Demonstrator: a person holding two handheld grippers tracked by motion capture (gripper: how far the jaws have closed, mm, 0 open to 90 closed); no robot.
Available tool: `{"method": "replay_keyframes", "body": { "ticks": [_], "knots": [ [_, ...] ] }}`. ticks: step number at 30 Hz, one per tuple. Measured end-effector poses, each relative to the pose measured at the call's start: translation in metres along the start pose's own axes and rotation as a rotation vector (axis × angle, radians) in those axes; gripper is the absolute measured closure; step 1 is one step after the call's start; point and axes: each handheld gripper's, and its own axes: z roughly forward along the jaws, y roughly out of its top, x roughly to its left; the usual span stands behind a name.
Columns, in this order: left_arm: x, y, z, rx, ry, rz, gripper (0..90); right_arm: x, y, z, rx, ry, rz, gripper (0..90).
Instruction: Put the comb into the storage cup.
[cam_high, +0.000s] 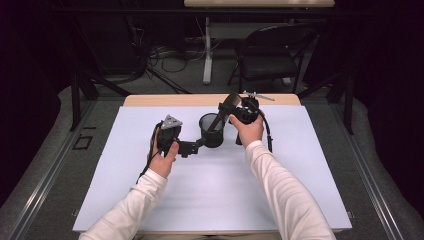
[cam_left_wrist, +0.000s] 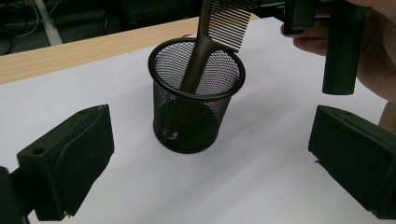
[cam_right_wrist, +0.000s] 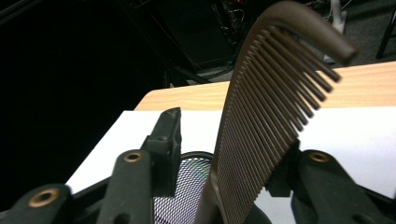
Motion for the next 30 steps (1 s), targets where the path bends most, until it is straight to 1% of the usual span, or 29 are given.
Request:
{"method": "replay_keyframes", "body": {
  "ticks": [4,8,13,18,23,26,30],
  "knots": [
    [0.000,0.000,0.000,0.001,0.000,0.000,0.5,0.000,0.000,0.000,-0.003,-0.007,-0.016,50.1],
    [0.000,0.000,-0.001,0.003,-0.001,0.002,0.5,0.000,0.000,-0.001,0.003,-0.010,-0.025,47.9],
    [0.000,0.000,-0.001,-0.001,0.002,0.001,0.6,0.000,0.001,-0.003,0.002,-0.020,-0.049,45.3],
    [0.000,0.000,-0.001,-0.003,0.000,0.003,0.6,0.000,0.002,-0.006,0.006,-0.013,-0.061,42.2],
    [-0.001,0.000,-0.001,0.001,-0.001,0.007,0.5,0.000,0.003,-0.008,0.014,-0.018,-0.085,40.5],
    [-0.002,0.000,-0.001,-0.001,-0.003,0.007,0.5,0.000,0.004,-0.010,0.015,-0.009,-0.092,39.6],
    [-0.003,0.000,-0.002,-0.001,-0.002,0.009,0.6,0.000,0.005,-0.011,0.023,-0.015,-0.103,41.3]
  ]
}}
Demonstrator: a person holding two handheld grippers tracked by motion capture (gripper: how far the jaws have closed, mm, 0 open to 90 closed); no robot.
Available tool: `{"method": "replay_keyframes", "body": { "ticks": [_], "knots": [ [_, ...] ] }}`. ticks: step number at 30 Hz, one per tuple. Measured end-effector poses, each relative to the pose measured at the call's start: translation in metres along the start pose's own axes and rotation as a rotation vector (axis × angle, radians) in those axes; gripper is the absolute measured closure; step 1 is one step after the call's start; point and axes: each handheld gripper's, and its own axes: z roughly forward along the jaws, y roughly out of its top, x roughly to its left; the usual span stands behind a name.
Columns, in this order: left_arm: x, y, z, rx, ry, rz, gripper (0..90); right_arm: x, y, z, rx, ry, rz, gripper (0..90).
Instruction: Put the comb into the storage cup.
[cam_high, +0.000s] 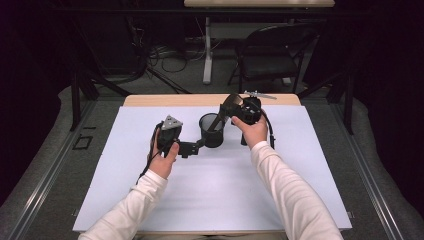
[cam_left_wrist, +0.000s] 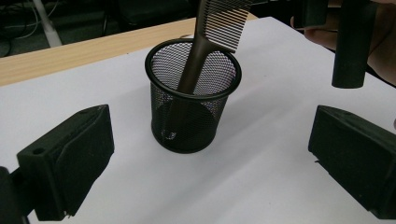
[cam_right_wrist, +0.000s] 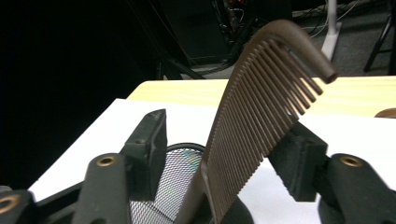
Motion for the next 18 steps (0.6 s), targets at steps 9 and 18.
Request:
{"method": "replay_keyframes", "body": {
  "ticks": [9,18],
  "knots": [
    [0.0005,-0.0001,0.0003,0.002,0.001,-0.002,0.6,0.0007,0.0006,-0.0017,0.010,-0.001,-0.012,42.8],
    [0.0001,-0.0002,0.0002,0.002,0.003,0.001,0.6,-0.0021,0.0032,-0.0069,0.019,-0.014,-0.017,40.1]
  ]
}}
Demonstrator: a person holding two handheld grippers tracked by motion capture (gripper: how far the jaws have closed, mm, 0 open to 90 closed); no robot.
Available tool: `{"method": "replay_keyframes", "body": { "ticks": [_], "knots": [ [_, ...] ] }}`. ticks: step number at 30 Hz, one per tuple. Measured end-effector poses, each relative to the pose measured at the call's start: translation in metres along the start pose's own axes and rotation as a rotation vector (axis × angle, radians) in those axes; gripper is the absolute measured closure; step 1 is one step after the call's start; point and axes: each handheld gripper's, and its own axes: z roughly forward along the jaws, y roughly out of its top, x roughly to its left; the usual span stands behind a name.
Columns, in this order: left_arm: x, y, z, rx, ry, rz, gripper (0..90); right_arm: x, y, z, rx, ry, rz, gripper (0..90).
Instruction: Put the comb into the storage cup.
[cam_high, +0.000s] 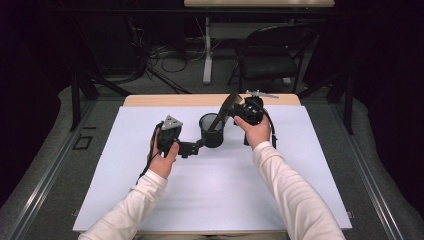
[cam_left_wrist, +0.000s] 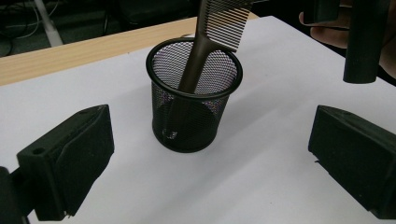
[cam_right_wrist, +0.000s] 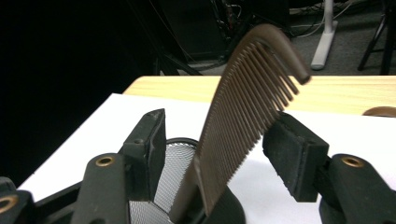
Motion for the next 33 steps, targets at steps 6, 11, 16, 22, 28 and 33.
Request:
{"method": "replay_keyframes", "body": {
  "ticks": [6,11,16,22,28,33],
  "knots": [
    [0.000,0.000,0.000,0.000,0.001,0.000,0.6,-0.005,0.000,-0.004,-0.009,-0.007,0.001,40.1],
    [0.001,0.000,-0.001,0.002,0.003,0.002,0.5,-0.010,-0.001,-0.008,-0.015,-0.016,0.001,39.5],
    [0.001,0.000,-0.001,0.003,0.002,0.003,0.5,-0.014,-0.001,-0.014,0.003,-0.038,-0.014,38.7],
    [0.000,0.000,0.000,0.001,0.004,0.001,0.5,-0.016,-0.001,-0.020,0.018,-0.021,-0.017,38.7],
    [0.000,0.000,0.000,0.001,0.001,0.000,0.6,-0.016,0.000,-0.024,0.014,-0.025,-0.023,36.7],
    [0.001,0.000,-0.001,0.002,0.003,-0.004,0.6,-0.015,0.000,-0.025,0.015,-0.020,-0.024,36.0]
  ]
}}
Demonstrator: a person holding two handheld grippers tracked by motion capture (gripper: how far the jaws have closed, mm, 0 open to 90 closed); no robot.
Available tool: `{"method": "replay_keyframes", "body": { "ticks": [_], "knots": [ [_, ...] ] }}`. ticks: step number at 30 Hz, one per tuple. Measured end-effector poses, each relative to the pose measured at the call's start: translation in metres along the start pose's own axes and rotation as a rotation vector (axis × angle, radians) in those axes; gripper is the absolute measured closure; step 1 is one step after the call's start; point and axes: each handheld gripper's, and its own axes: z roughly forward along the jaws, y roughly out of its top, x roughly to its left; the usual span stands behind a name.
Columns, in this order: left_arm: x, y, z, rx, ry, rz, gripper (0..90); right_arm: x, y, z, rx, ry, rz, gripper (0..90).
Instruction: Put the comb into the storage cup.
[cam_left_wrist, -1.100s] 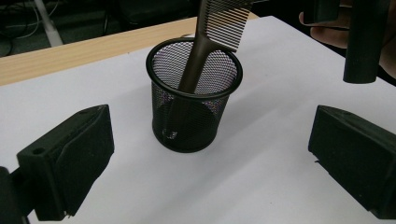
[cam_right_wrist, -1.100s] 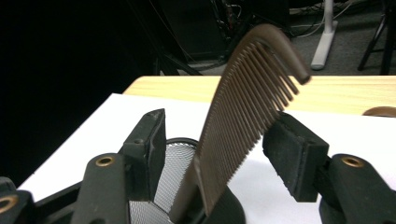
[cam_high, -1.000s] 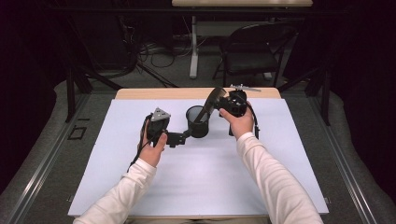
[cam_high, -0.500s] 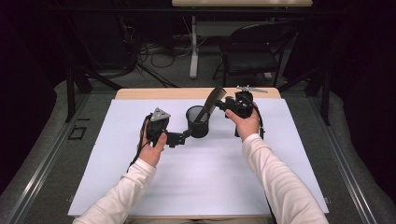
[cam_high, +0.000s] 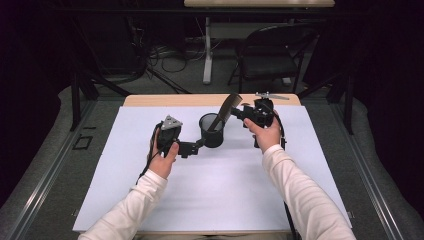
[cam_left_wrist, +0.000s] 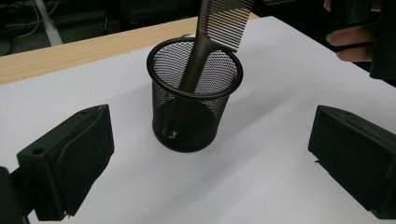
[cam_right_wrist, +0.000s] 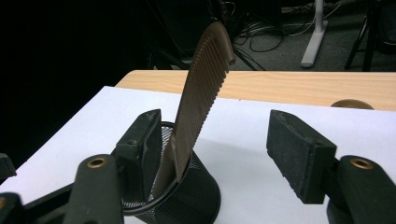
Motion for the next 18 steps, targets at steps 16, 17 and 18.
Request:
{"method": "replay_keyframes", "body": {
  "ticks": [16,17,18],
  "knots": [
    [0.0018,0.0002,-0.0022,0.001,0.002,0.002,0.5,0.0092,0.0020,-0.0077,0.013,-0.060,-0.110,15.1],
    [0.0019,0.0003,-0.0022,0.001,0.002,0.003,0.5,0.0090,0.0023,-0.0084,0.009,-0.063,-0.121,14.8],
    [0.0020,0.0003,-0.0024,0.003,0.001,0.002,0.6,0.0090,0.0024,-0.0089,0.011,-0.066,-0.125,14.4]
  ]
}}
